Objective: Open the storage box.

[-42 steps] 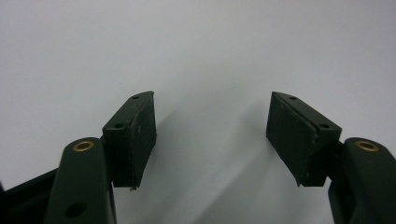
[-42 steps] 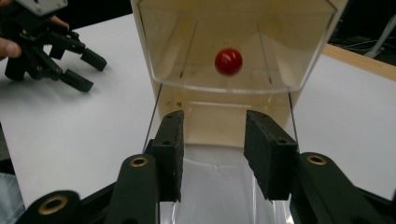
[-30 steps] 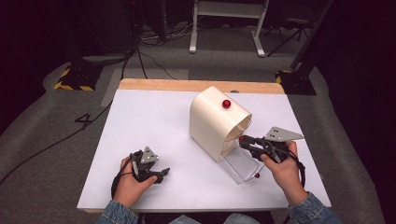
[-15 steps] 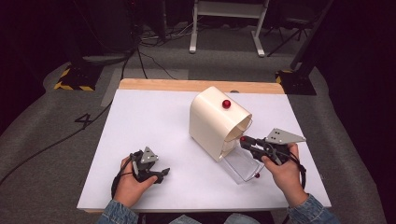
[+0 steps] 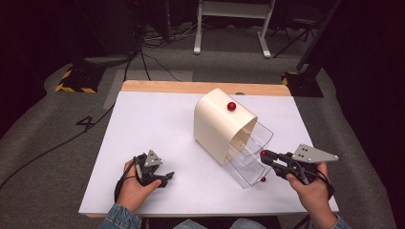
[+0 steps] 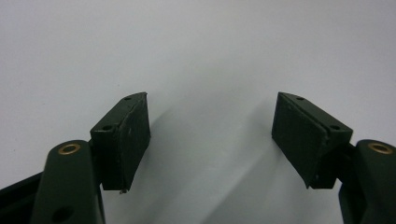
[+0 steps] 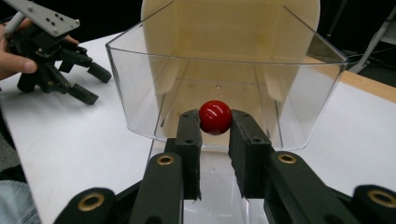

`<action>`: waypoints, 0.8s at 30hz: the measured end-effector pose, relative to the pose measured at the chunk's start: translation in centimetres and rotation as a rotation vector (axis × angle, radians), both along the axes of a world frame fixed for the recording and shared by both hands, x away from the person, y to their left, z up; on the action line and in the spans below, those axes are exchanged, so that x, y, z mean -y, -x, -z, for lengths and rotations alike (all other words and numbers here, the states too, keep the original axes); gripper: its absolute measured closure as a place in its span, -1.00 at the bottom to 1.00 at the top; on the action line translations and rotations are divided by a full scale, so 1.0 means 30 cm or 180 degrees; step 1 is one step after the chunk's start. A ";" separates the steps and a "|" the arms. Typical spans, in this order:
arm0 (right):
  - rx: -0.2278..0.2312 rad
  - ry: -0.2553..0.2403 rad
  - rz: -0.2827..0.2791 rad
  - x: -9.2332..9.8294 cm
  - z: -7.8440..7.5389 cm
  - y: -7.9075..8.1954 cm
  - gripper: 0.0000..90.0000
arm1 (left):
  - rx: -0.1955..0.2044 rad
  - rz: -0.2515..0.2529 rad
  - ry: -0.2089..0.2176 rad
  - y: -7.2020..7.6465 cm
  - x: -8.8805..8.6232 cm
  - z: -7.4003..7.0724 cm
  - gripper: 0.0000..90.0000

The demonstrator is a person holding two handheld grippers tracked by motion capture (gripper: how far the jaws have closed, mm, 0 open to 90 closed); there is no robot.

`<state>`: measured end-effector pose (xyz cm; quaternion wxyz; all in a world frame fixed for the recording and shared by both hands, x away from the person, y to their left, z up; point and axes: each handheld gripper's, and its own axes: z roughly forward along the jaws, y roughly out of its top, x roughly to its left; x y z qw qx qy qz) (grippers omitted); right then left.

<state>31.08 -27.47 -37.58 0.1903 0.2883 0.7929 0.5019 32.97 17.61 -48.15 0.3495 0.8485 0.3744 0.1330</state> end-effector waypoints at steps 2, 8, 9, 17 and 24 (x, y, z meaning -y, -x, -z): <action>-0.0018 -0.0011 0.0003 0.018 0.005 0.017 0.65 | 0.0006 -0.0001 -0.0001 0.001 0.001 0.001 -0.38; -0.0097 0.0022 0.0045 0.057 0.040 0.050 0.65 | 0.0009 -0.0004 -0.0002 0.000 0.002 0.001 -0.38; -0.0108 0.0029 0.0047 0.060 0.047 0.052 0.65 | 0.0006 -0.0002 -0.0004 0.000 0.001 0.001 -0.38; -0.0217 0.0122 0.0082 0.066 0.108 0.057 0.65 | 0.0008 -0.0002 -0.0004 0.001 0.002 0.001 -0.38; -0.0252 0.0147 0.0108 0.065 0.136 0.053 0.64 | 0.0013 -0.0008 -0.0002 0.002 0.002 0.001 -0.38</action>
